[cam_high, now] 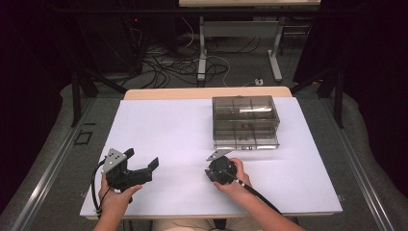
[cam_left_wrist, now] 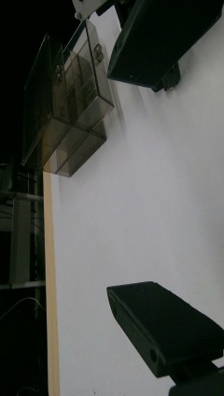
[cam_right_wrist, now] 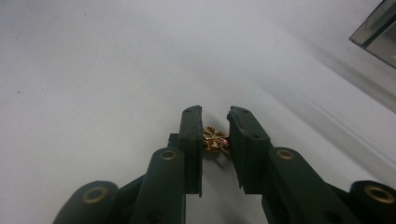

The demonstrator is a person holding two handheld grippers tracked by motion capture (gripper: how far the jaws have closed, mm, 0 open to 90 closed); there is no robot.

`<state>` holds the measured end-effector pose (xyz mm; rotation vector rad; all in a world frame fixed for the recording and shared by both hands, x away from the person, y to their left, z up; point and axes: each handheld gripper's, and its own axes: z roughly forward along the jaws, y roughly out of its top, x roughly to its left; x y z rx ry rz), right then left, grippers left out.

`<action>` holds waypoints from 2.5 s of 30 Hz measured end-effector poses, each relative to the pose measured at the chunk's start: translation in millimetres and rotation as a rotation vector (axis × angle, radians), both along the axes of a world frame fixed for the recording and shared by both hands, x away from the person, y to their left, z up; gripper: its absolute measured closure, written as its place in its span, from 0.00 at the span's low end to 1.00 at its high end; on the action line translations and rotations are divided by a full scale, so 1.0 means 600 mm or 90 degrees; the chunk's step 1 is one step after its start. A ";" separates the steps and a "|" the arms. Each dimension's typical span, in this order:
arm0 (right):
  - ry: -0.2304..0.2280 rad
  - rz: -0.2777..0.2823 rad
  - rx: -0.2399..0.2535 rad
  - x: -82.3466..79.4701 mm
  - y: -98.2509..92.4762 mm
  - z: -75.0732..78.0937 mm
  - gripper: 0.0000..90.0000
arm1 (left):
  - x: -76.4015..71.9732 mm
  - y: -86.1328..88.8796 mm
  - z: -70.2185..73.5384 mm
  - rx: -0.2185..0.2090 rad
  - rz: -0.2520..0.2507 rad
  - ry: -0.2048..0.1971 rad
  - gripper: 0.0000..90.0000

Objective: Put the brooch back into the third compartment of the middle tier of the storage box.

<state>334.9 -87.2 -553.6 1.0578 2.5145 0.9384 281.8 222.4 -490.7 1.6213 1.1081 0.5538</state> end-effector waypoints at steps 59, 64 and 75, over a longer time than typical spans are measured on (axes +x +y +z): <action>0.001 -0.038 0.063 0.011 -0.027 0.016 0.93 | 0.000 -0.001 0.000 -0.002 0.000 -0.001 0.00; -0.006 -0.046 0.083 0.012 -0.030 0.017 0.93 | 0.000 -0.001 -0.001 0.000 -0.001 -0.002 0.00; -0.014 -0.054 0.101 0.013 -0.039 0.028 0.93 | 0.001 -0.001 -0.001 0.000 -0.001 -0.001 0.00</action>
